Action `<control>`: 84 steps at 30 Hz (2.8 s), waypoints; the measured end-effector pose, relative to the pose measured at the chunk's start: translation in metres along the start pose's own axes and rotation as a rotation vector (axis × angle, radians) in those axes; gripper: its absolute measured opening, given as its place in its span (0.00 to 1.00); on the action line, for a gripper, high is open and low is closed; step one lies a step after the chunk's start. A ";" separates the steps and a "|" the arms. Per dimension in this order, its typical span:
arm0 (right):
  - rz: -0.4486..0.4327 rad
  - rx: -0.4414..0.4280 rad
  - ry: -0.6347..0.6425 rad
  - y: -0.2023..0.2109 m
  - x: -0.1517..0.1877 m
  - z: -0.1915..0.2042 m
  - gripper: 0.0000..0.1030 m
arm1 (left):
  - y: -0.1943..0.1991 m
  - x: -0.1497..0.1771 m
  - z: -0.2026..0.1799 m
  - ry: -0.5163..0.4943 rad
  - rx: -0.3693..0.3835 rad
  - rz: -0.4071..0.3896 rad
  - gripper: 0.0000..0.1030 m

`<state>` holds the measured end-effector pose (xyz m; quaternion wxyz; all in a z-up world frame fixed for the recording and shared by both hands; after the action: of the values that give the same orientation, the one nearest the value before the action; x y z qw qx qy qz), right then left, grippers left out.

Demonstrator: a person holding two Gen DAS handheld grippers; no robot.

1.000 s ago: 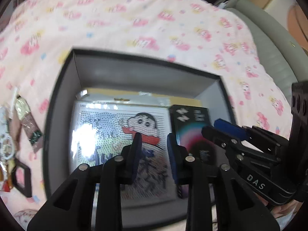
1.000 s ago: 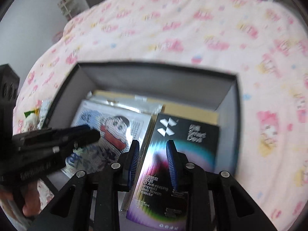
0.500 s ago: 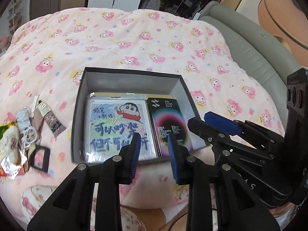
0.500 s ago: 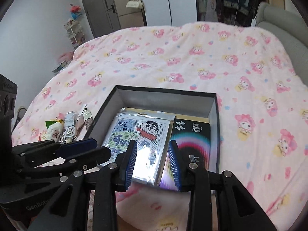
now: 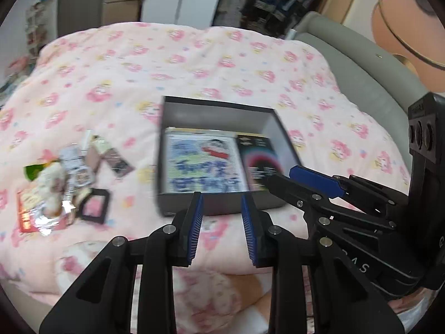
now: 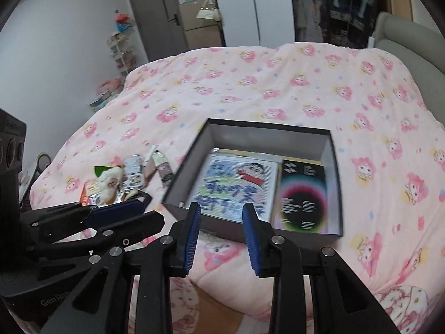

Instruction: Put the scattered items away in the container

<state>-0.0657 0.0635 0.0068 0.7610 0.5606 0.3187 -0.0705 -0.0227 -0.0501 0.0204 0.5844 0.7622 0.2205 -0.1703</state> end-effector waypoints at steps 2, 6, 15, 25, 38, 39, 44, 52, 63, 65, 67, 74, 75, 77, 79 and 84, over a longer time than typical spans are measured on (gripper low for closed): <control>0.021 -0.036 0.018 -0.008 -0.003 0.017 0.27 | 0.008 0.005 0.020 0.029 -0.019 -0.002 0.25; 0.041 -0.068 0.107 -0.023 -0.008 0.067 0.20 | 0.024 0.018 0.061 0.106 -0.045 -0.014 0.22; 0.108 -0.191 0.217 -0.061 -0.012 0.146 0.20 | 0.045 0.046 0.134 0.214 -0.110 -0.046 0.21; 0.270 -0.304 0.113 -0.131 -0.004 0.166 0.20 | 0.014 0.067 0.193 0.353 -0.098 -0.031 0.22; 0.368 -0.339 0.142 -0.205 -0.047 0.164 0.20 | -0.026 0.093 0.310 0.608 -0.269 0.033 0.28; 0.376 -0.320 0.172 -0.210 -0.048 0.168 0.20 | -0.028 0.095 0.320 0.635 -0.288 0.035 0.28; 0.432 -0.275 0.223 -0.237 -0.044 0.182 0.22 | -0.026 0.104 0.353 0.724 -0.413 0.004 0.28; 0.459 -0.288 0.242 -0.257 -0.043 0.201 0.23 | -0.053 0.104 0.384 0.799 -0.356 0.022 0.28; 0.467 -0.228 0.166 -0.269 -0.040 0.181 0.24 | -0.071 0.080 0.336 0.642 -0.209 0.077 0.28; 0.492 -0.215 0.159 -0.277 -0.038 0.179 0.24 | -0.066 0.080 0.341 0.654 -0.188 0.062 0.28; 0.528 -0.213 0.177 -0.287 -0.036 0.181 0.24 | -0.068 0.079 0.351 0.672 -0.224 0.056 0.28; 0.637 -0.256 0.256 -0.317 -0.026 0.195 0.32 | -0.091 0.074 0.348 0.613 -0.230 0.124 0.26; 0.634 -0.259 0.255 -0.316 -0.026 0.195 0.33 | -0.088 0.075 0.344 0.608 -0.225 0.123 0.25; 0.631 -0.245 0.261 -0.317 -0.026 0.195 0.33 | -0.082 0.075 0.339 0.601 -0.199 0.114 0.25; 0.619 -0.232 0.270 -0.315 -0.024 0.197 0.33 | -0.069 0.072 0.332 0.582 -0.155 0.082 0.25; 0.594 -0.275 0.278 -0.308 -0.023 0.204 0.33 | -0.054 0.067 0.323 0.547 -0.150 0.028 0.14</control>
<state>-0.1438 -0.2372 -0.1954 0.7660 0.5254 0.2488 0.2744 0.0042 -0.3412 -0.1425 0.5601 0.7376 0.3713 0.0668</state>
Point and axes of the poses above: each gripper's, at about its wrist camera, not at the fingertips, and y roughly against the way its jaws point, z to its left, x to its underside, the point moved 1 cm from there along -y, roughly the way its jaws point, and after that the axes turned 6 degrees about z, right-handed, at the moved point
